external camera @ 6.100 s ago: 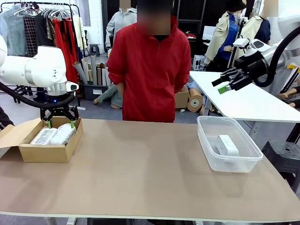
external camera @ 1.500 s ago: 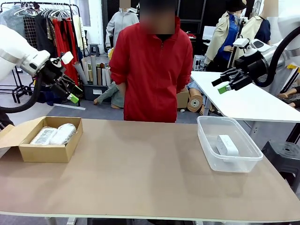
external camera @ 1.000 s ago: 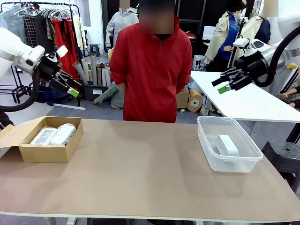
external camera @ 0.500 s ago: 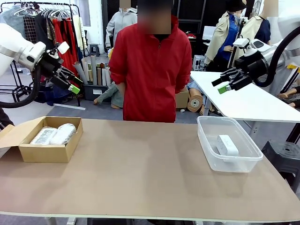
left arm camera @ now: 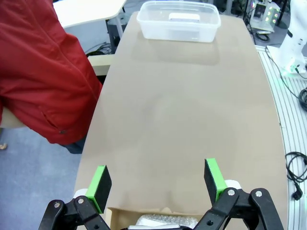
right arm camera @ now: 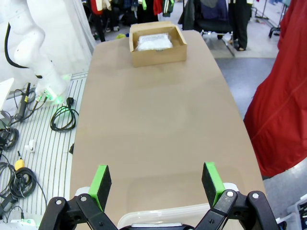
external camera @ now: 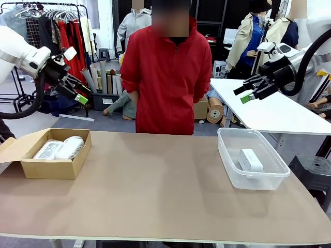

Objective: Separate and place wrapped and unwrapped clocks.
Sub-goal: If the picked Digital clock is wrapped, place it in the Package Box ; if not, place it in the Organizing box.

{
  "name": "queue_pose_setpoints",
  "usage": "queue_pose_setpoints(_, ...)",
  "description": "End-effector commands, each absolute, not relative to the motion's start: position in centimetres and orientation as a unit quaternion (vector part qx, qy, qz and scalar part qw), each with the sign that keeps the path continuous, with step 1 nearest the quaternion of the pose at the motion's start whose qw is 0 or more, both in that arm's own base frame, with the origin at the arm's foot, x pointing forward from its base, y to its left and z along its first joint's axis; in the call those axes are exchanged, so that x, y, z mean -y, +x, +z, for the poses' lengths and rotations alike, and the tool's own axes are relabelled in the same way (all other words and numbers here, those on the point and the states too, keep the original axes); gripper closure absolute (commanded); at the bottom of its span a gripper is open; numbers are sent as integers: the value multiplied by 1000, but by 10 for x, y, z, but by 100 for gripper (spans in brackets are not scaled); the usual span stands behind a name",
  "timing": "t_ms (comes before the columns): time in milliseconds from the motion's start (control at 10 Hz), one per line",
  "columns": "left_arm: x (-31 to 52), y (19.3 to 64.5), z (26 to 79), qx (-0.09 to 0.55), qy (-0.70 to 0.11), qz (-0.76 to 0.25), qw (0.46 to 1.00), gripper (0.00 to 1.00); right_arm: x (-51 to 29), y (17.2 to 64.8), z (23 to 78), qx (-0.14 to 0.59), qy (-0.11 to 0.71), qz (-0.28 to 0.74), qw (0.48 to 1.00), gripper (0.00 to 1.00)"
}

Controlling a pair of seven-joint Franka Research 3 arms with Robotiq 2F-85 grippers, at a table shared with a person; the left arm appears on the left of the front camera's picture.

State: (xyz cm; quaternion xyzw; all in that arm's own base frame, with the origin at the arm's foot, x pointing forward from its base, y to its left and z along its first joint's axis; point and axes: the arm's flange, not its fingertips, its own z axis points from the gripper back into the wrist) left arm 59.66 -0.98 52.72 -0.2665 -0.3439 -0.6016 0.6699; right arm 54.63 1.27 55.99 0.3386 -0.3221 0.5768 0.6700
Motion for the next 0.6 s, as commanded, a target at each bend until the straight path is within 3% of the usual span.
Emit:
queue_pose_setpoints(0, 10, 597, 527, 345, -265, -602, 670, 0, -13, 548, 564, 323, 338, 575, 671, 0)
queue_pose_setpoints(500, 10, 597, 527, 345, -265, -602, 670, 0, -13, 548, 564, 323, 338, 575, 671, 0)
